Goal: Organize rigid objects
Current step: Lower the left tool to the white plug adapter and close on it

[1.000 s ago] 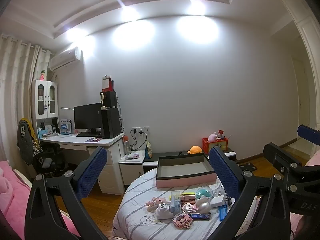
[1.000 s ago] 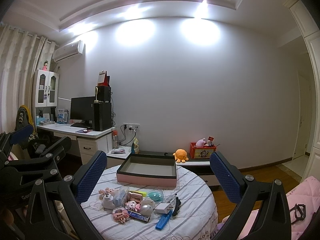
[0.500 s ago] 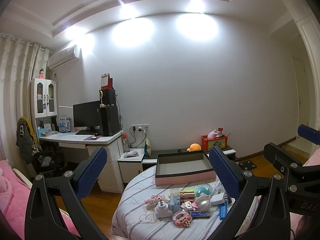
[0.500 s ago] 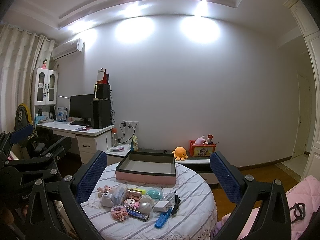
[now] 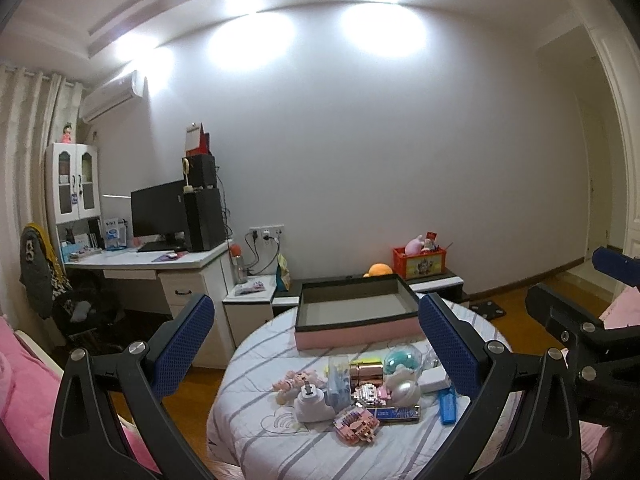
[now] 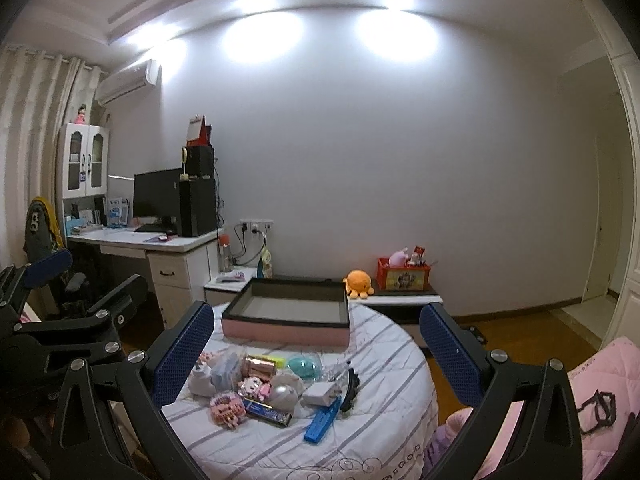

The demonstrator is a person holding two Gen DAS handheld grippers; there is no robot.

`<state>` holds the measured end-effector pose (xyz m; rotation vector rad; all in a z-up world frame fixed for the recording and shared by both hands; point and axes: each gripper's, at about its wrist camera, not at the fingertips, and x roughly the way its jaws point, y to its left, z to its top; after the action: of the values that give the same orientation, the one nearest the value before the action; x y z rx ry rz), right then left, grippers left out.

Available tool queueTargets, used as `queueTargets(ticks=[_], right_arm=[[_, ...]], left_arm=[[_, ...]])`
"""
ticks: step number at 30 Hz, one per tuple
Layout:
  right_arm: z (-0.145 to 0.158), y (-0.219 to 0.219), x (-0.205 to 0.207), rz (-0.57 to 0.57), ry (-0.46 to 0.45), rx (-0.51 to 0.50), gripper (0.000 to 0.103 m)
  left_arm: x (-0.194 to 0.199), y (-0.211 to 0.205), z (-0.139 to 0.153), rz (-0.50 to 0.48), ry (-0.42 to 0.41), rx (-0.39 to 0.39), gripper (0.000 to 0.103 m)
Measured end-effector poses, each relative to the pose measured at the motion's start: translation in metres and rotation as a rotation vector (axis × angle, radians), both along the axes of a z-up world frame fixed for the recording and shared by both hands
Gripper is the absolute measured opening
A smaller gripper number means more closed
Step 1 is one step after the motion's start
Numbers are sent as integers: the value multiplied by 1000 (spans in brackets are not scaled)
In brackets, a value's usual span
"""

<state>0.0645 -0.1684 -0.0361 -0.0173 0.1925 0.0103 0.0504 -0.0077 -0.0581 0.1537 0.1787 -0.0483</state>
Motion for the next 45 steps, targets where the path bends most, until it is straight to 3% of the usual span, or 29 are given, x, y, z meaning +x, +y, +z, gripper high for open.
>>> queueTargets(ticks=[7, 11, 17, 26, 38, 45], right_arm=[[-52, -4, 46, -7, 125, -2, 103], [-88, -9, 78, -14, 236, 6, 103], [-135, -20, 109, -18, 372, 20, 103], [-164, -34, 138, -37, 462, 36, 103], [-175, -47, 173, -50, 531, 43, 103], [-183, -47, 190, -26, 563, 48, 103]], left_arm=[[53, 9, -51, 0, 98, 16, 103], [87, 18, -95, 42, 205, 4, 103], [125, 28, -149, 77, 373, 59, 103], [162, 33, -169, 68, 461, -3, 103], [204, 36, -188, 42, 556, -78, 103], [200, 54, -191, 70, 543, -102, 103]])
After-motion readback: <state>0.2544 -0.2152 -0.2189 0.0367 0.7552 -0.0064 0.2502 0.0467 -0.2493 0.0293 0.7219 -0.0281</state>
